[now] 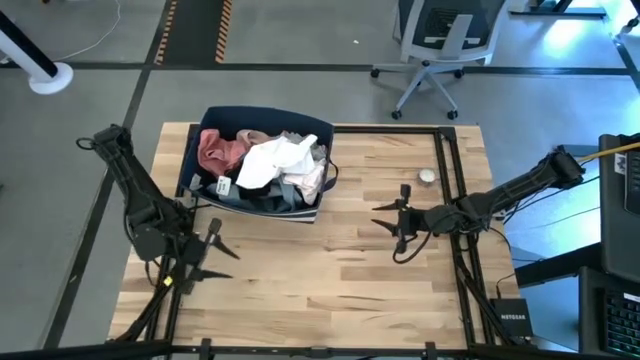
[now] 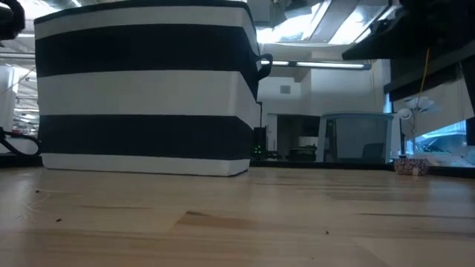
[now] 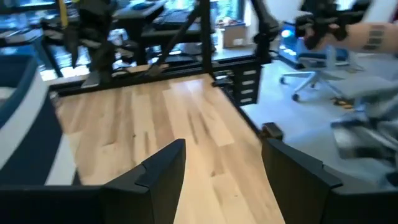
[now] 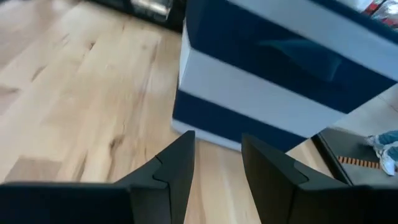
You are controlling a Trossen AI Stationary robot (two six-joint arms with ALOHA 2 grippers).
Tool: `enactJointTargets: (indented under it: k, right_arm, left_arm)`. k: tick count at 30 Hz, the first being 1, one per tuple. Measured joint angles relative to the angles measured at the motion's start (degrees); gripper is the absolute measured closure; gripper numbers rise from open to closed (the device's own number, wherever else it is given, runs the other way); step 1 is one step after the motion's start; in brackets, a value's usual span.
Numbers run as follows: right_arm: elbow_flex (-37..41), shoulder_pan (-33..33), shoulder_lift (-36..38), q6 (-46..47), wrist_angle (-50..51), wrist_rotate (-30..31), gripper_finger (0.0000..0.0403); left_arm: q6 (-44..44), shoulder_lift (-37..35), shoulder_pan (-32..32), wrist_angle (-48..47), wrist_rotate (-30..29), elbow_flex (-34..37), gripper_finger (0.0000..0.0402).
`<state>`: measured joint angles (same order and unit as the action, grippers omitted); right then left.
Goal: Sort clothes
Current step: Move the blue laundry organizer to the top left
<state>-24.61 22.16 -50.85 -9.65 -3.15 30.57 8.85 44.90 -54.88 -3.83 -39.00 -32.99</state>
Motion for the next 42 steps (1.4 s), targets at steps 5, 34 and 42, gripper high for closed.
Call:
enactJointTargets:
  k: [5,34,42]
  right_arm:
    - [4.82,-0.01,0.02,-0.02,-6.52,0.48,0.0254]
    - [8.07,-0.06,0.04,-2.58,-10.53,5.48,0.0254]
    - [8.07,-0.06,0.04,-2.56,-10.46,5.34,0.0254]
  left_arm:
    - [2.49,1.57,5.99,0.62,-0.04,2.29,0.0194]
    - [-3.81,20.36,45.77,46.71,8.82,16.93,0.0194]
    - [-2.81,29.13,53.57,50.67,8.83,14.25,0.0194]
